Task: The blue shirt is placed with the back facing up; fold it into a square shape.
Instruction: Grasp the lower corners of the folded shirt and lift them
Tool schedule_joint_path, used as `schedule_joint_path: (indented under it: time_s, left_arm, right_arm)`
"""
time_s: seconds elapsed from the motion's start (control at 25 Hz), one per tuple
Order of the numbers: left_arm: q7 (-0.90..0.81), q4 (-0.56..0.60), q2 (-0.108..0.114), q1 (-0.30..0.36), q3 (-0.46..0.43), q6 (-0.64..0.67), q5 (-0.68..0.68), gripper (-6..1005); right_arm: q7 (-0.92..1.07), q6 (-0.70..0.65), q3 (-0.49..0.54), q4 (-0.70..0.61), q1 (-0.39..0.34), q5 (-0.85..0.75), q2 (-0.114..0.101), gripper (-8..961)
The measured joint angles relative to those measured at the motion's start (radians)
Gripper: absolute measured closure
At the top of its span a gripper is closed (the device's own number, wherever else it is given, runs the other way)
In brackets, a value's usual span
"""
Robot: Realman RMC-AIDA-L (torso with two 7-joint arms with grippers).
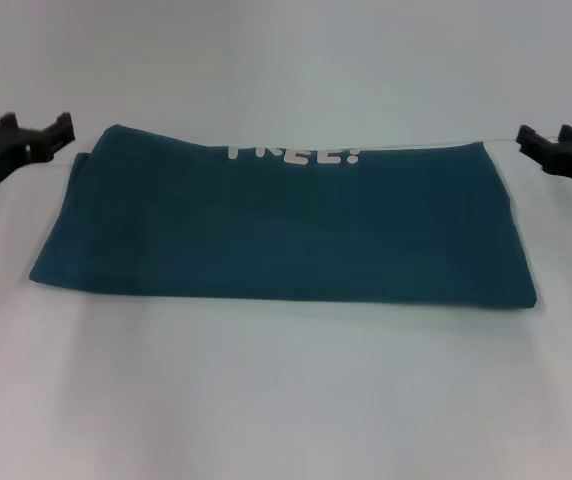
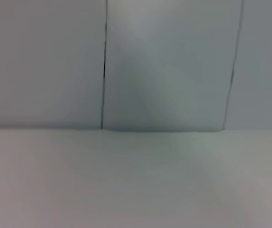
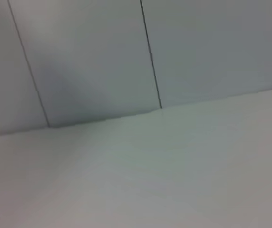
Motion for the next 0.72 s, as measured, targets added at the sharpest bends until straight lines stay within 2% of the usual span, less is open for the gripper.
schedule_joint_path:
  time_s: [0.12,0.16,0.2,0.4,0.52,0.64,0.72]
  left_arm:
    - [-0.216,0.105,-0.004,0.100,0.154,0.056,0.016,268]
    - [-0.216,0.105,-0.004,0.100,0.154,0.056,0.016,242]
    - [-0.313,0.179,-0.017,0.162,0.208,0.119,0.046,215]
    - [-0.451,0.268,-0.036,0.228,0.219,0.221,0.142,223]
    - [-0.577,0.299,-0.034,0.247,0.213,0.278,0.225,224]
    - [-0.678,0.322,-0.027,0.254,0.211,0.303,0.315,224]
    - [-0.720,0.333,-0.024,0.255,0.210,0.308,0.366,224]
  right_arm:
    - [0.124,-0.111,-0.081,-0.035,-0.065,-0.001,-0.024,278]
    - [0.155,-0.130,-0.109,-0.051,-0.082,-0.001,-0.028,278]
    - [0.209,-0.152,-0.154,-0.077,-0.106,-0.001,-0.033,277]
    - [0.415,-0.224,-0.308,-0.204,-0.203,-0.014,-0.050,279]
    - [0.548,-0.304,-0.331,-0.249,-0.230,-0.073,-0.076,281]
    - [0.682,-0.391,-0.330,-0.258,-0.229,-0.156,-0.112,283]
    - [0.754,-0.436,-0.327,-0.264,-0.221,-0.203,-0.128,284]
